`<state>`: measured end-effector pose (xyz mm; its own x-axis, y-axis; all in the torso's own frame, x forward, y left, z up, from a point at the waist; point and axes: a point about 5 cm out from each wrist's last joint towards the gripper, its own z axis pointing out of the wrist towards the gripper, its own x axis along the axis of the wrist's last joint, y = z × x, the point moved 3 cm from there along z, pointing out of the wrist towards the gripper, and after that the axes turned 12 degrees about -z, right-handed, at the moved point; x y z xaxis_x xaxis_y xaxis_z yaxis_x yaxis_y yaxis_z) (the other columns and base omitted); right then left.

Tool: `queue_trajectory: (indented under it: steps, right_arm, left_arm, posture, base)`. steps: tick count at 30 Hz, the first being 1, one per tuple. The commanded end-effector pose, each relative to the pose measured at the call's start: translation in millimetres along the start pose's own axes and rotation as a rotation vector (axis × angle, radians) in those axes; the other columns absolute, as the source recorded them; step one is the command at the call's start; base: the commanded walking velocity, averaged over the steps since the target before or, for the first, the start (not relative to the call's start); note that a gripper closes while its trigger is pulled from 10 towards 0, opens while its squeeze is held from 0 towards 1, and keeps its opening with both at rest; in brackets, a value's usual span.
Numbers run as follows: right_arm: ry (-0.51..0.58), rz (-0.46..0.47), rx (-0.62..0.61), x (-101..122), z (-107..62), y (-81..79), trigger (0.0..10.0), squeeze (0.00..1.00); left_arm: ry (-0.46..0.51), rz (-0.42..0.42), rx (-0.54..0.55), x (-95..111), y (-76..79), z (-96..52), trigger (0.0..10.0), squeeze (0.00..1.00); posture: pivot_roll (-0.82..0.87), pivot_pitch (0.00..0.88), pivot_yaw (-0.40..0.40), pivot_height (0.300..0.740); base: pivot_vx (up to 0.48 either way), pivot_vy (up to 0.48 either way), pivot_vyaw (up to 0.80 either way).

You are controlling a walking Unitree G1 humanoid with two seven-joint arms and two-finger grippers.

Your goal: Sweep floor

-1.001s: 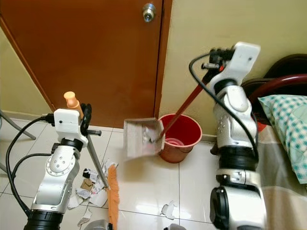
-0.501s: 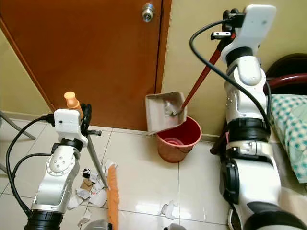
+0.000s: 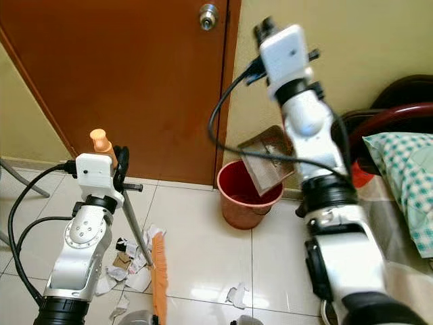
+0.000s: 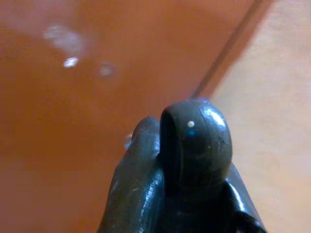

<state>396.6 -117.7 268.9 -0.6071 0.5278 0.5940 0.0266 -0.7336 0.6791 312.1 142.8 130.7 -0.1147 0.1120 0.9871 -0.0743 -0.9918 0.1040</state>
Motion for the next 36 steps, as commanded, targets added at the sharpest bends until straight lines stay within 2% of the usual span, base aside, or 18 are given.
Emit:
queue_trajectory:
  steps: [1, 2, 3, 6, 8, 11, 16, 18, 19, 22, 25, 26, 27, 28, 30, 31, 33, 36]
  right_arm:
    - [0.152, -0.053, 0.063, 27, 2.2, -11.6, 10.0, 0.0]
    - [0.17, -0.047, 0.107, 29, -0.3, -22.5, 10.0, 0.0]
    - [0.17, -0.047, 0.107, 29, -0.3, -22.5, 10.0, 0.0]
    - [0.201, -0.06, 0.231, 32, -8.3, -49.9, 10.0, 0.0]
    - [0.213, -0.07, 0.281, 31, -13.5, -61.5, 10.0, 0.0]
    - [0.219, -0.073, 0.287, 31, -14.9, -63.2, 10.0, 0.0]
    - [0.234, -0.091, 0.269, 32, -12.4, -55.7, 10.0, 0.0]
    - [0.239, -0.086, 0.311, 33, -13.8, -61.0, 10.0, 0.0]
    - [0.255, -0.113, 0.352, 34, -17.0, -67.7, 10.0, 0.0]
    - [0.26, -0.128, 0.335, 34, -17.7, -67.4, 10.0, 0.0]
    - [0.269, -0.143, 0.265, 37, -13.0, -57.4, 10.0, 0.0]
    - [0.306, -0.172, 0.195, 48, -6.6, -43.0, 10.0, 0.0]
    - [0.32, -0.161, 0.146, 55, -1.1, -31.9, 10.0, 0.0]
    - [0.32, -0.161, 0.146, 55, -1.1, -31.9, 10.0, 0.0]
    - [0.341, -0.129, 0.077, 67, 7.0, -14.2, 10.0, 0.0]
    - [0.373, -0.085, 0.012, 81, 15.4, 6.1, 10.0, 0.0]
    - [0.396, -0.062, -0.022, 91, 19.3, 16.9, 10.0, 0.0]
    - [0.436, -0.057, -0.047, 104, 21.3, 21.9, 10.0, 0.0]
  left_arm:
    - [-0.012, 0.0, -0.01, -1, 3.0, 0.1, 10.0, 0.0]
    - [-0.011, 0.0, -0.01, -1, 3.1, 0.2, 10.0, 0.0]
    - [-0.011, 0.0, -0.01, -1, 3.1, 0.2, 10.0, 0.0]
    - [-0.01, 0.002, -0.011, -1, 3.2, 0.4, 10.0, 0.0]
    - [-0.008, 0.004, -0.011, -1, 3.7, 0.8, 10.0, 0.0]
    - [-0.007, 0.005, -0.01, -1, 4.0, 1.1, 10.0, 0.0]
    - [-0.005, 0.003, -0.008, -1, 4.7, 1.5, 10.0, 0.0]
    - [-0.004, 0.003, -0.009, -1, 4.7, 1.7, 10.0, 0.0]
    - [-0.003, 0.003, -0.008, -1, 4.7, 1.8, 10.0, 0.0]
    - [-0.002, 0.003, -0.007, -2, 5.1, 2.2, 10.0, 0.0]
    - [-0.001, 0.004, -0.005, -1, 4.9, 2.3, 10.0, 0.0]
    - [-0.001, 0.006, -0.005, -1, 4.5, 2.4, 10.0, 0.0]
    - [-0.001, 0.007, -0.006, -2, 4.1, 2.5, 10.0, 0.0]
    - [-0.001, 0.007, -0.006, -2, 4.1, 2.5, 10.0, 0.0]
    - [-0.002, 0.009, -0.006, -2, 3.7, 2.7, 10.0, 0.0]
    - [-0.002, 0.01, -0.01, -2, 4.2, 3.5, 10.0, 0.0]
    - [-0.001, 0.01, -0.012, -1, 5.2, 4.2, 10.0, 0.0]
    - [0.004, 0.009, -0.014, -1, 6.6, 5.3, 10.0, 0.0]
  posture:
    - [0.02, 0.027, -0.031, 0.74]
    - [0.02, 0.027, -0.031, 0.74]
    - [0.02, 0.027, -0.031, 0.74]
    - [0.02, 0.027, -0.031, 0.74]
    - [0.03, 0.019, -0.037, 0.74]
    - [0.03, 0.016, -0.04, 0.74]
    - [0.03, 0.013, -0.043, 0.74]
    - [0.03, 0.013, -0.043, 0.74]
    - [0.03, 0.013, -0.043, 0.74]
    - [0.02, 0.008, -0.047, 0.74]
    - [0.02, 0.008, -0.047, 0.74]
    - [0.03, 0.005, -0.042, 0.74]
    - [0.03, 0.005, -0.042, 0.74]
    - [0.03, 0.005, -0.042, 0.74]
    - [0.03, 0.003, -0.039, 0.74]
    - [0.02, 0.0, -0.037, 0.74]
    - [0.02, 0.0, -0.037, 0.74]
    - [0.02, 0.0, -0.036, 0.74]
  base:
    - [0.0, 0.0, 0.0]
    - [0.0, 0.0, 0.0]
    - [0.0, 0.0, 0.0]
    - [0.0, 0.0, 0.0]
    - [0.0, 0.0, 0.0]
    - [0.0, 0.0, 0.0]
    - [0.0, 0.0, 0.0]
    - [0.0, 0.0, 0.0]
    - [0.0, 0.0, 0.0]
    - [0.0, 0.0, 0.0]
    - [0.0, 0.0, 0.0]
    - [0.0, 0.0, 0.0]
    - [0.0, 0.0, 0.0]
    - [0.0, 0.0, 0.0]
    - [0.0, 0.0, 0.0]
    - [0.0, 0.0, 0.0]
    - [0.0, 0.0, 0.0]
    - [0.0, 0.0, 0.0]
